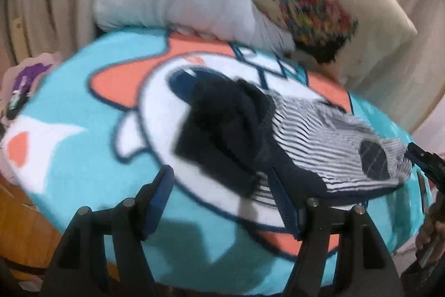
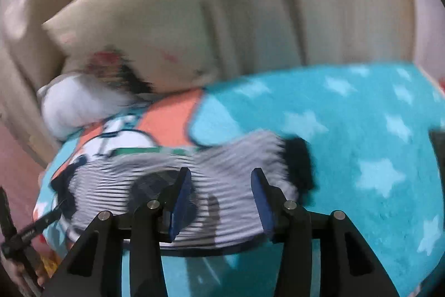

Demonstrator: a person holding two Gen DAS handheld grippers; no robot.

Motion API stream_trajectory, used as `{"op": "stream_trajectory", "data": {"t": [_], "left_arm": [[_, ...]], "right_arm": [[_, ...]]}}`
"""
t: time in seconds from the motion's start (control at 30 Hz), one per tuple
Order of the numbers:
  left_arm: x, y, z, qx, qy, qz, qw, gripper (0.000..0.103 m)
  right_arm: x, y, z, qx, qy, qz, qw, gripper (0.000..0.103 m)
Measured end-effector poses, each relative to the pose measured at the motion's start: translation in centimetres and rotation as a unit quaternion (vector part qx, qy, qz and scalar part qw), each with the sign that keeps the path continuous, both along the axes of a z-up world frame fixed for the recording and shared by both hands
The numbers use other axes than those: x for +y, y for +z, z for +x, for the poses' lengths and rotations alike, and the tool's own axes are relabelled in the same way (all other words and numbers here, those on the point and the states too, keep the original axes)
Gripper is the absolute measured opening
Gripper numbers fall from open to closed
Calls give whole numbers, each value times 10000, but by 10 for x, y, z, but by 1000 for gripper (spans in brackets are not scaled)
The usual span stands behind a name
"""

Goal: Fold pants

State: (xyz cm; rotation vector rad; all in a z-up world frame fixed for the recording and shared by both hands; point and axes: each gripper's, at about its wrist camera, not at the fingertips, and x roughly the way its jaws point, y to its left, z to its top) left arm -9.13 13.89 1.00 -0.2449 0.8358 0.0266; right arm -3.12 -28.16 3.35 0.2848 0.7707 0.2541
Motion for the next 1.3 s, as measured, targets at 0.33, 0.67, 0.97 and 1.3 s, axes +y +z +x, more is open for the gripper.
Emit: {"op": "stream_trajectory", "data": {"t": [0.33,0.67,0.97,1.3], "left_arm": [[49,25,-23,-293,839,113,9960,69],[72,35,-28,-458,951,57,9944,69],[-14,25,39,-528,-2,512,9973,72],[4,-35,65,382,319,539,9973,85]], "right_arm": [[229,2,46,313,2295,-82,9728,49],[283,-35,5,546,3286,-191,9427,53],[164,-33,42,668,1838,186,9805,53],[-29,-60,39,555,-601,110,9966,44]]}}
